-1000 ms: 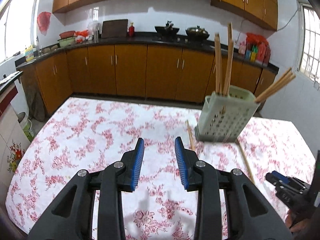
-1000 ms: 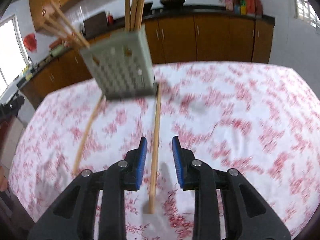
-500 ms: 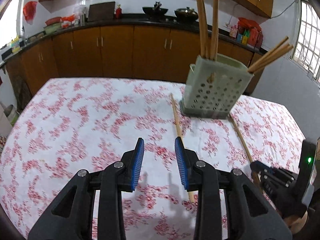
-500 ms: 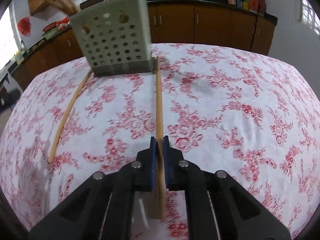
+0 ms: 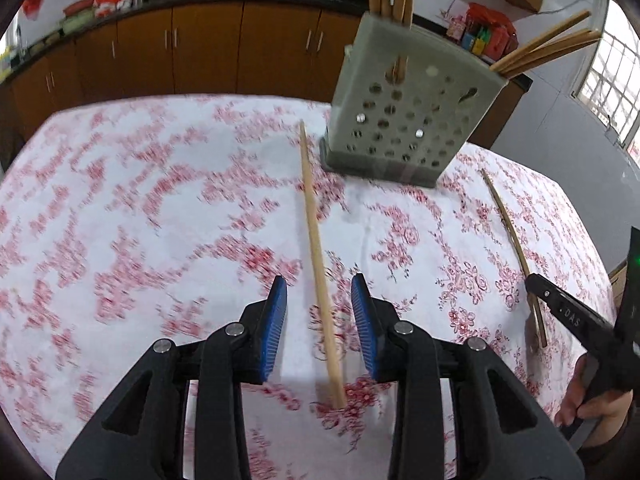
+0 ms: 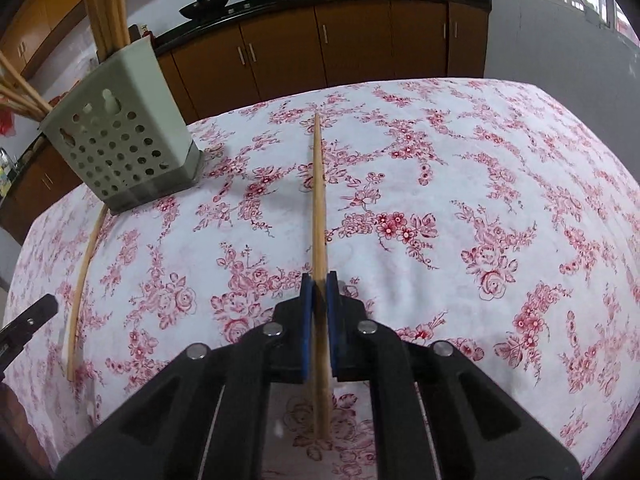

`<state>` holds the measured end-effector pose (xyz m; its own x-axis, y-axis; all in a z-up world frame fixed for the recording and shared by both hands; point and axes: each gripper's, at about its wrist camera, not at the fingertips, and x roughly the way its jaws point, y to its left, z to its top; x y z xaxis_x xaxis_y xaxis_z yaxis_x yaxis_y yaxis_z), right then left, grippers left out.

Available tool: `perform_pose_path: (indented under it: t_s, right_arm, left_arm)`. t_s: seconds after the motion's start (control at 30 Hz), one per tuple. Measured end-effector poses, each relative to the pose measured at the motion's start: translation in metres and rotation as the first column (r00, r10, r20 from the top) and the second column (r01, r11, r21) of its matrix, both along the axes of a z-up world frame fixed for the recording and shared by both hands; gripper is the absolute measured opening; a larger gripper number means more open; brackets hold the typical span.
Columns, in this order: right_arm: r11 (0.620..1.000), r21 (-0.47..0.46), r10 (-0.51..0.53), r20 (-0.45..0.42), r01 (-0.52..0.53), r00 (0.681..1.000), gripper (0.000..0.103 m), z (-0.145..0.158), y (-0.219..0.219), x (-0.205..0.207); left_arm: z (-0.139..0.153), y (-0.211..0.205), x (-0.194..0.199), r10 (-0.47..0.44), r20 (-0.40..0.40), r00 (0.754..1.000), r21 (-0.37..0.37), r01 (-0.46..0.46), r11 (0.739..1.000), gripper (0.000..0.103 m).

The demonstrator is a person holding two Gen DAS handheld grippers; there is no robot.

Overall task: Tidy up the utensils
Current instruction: 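Return the right tool to the table and grasp another chopstick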

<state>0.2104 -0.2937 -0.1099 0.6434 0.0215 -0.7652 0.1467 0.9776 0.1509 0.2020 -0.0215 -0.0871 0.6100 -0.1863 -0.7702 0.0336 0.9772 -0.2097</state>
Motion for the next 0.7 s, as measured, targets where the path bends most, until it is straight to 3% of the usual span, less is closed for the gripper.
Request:
perform_pose_path:
  t_s: [0.2,0.37,0.57,0.7]
  right_arm:
    - [1.000,-0.008,0.011,0.003,-0.011,1.000,0.008,-0.003,0.002,-0.002]
    - [0.999,-0.015,0.030,0.006,-0.030,1.000,0.008,-0.002,0.006,-0.003]
    - [0.995,-0.020,0.097,0.010,-0.097,0.995,0.008,-0.002,0.023,0.000]
    - [0.992,-0.048,0.118,0.016,-0.117,0.993,0.008,-0.002,0.032,0.003]
  left_arm:
    - [-0.013,-0.014,0.006,0.015,-0.014,1.000,0.059,-0.014,0.998,0.033]
    - [-0.014,-0.010,0.007,0.047,0.003,0.999,0.101,-0.047,0.994,0.008]
    - [-0.014,0.024,0.006,0.117,0.003,0.993,0.128,-0.116,0.985,0.008]
    - [-0.014,0.038,0.001,0.099,0.003,0.995,0.122,-0.099,0.988,0.008]
